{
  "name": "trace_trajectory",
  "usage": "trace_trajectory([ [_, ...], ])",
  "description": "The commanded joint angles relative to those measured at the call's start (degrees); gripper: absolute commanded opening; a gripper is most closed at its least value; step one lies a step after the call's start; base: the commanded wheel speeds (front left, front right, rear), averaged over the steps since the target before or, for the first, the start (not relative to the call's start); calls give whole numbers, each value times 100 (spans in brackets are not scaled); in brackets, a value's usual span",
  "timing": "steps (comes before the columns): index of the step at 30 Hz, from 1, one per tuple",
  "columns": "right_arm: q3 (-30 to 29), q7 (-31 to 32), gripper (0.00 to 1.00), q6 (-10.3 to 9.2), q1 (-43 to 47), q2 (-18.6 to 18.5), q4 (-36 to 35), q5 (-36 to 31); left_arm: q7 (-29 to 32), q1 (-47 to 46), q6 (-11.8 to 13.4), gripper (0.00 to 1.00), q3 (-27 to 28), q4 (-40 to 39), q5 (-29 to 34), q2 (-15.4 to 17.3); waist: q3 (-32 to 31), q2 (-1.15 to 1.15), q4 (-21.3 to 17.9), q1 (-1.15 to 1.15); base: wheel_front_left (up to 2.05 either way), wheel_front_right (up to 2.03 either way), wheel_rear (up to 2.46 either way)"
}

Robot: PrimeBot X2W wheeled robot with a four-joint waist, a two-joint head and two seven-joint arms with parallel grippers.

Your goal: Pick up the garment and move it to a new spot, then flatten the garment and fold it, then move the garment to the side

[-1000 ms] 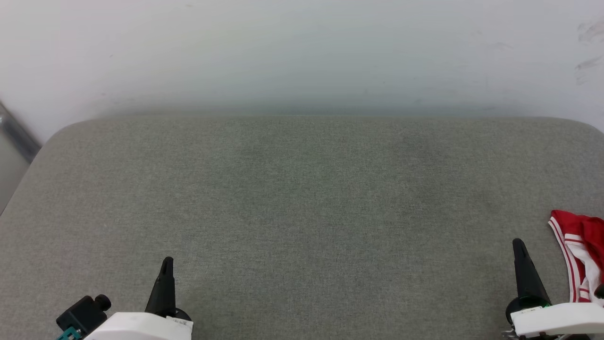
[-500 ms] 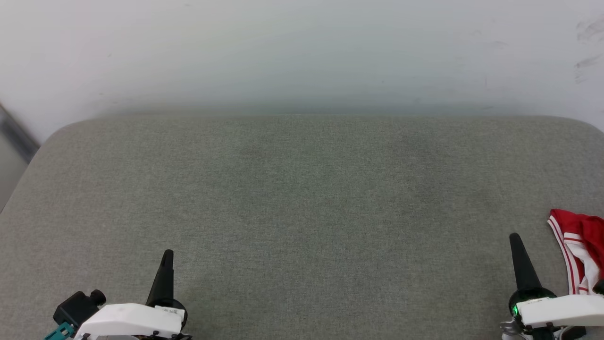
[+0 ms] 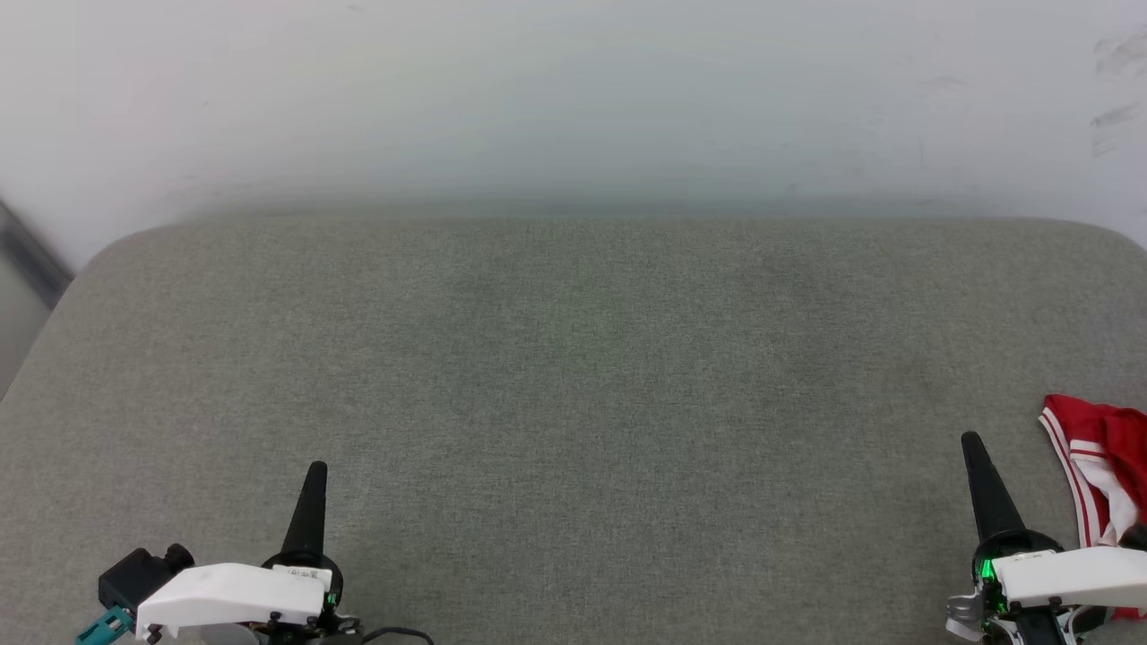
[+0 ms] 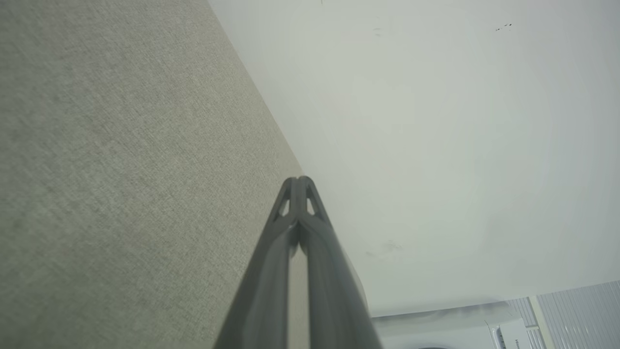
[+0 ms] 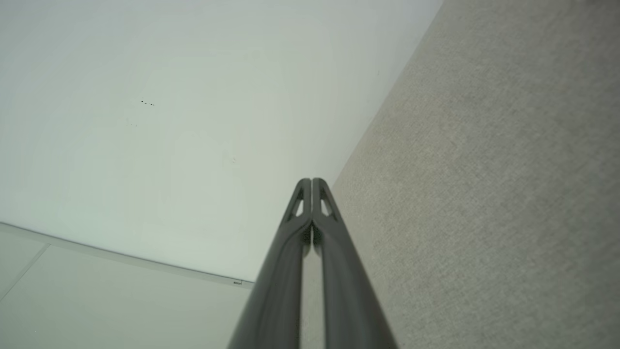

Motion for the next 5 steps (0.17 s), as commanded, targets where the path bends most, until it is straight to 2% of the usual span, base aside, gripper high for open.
trace_trajectory([
  [1, -6, 31, 0, -1, -128, -41, -19, 139, 33, -136, -34, 0, 20, -11, -135, 18, 1, 0, -1, 0, 0, 0, 0],
  [5, -9, 90, 0, -1, -177, -39, 16, 355, 90, -178, -64, 0, 47, 26, -362, 16, 5, 0, -5, 0, 0, 0, 0],
])
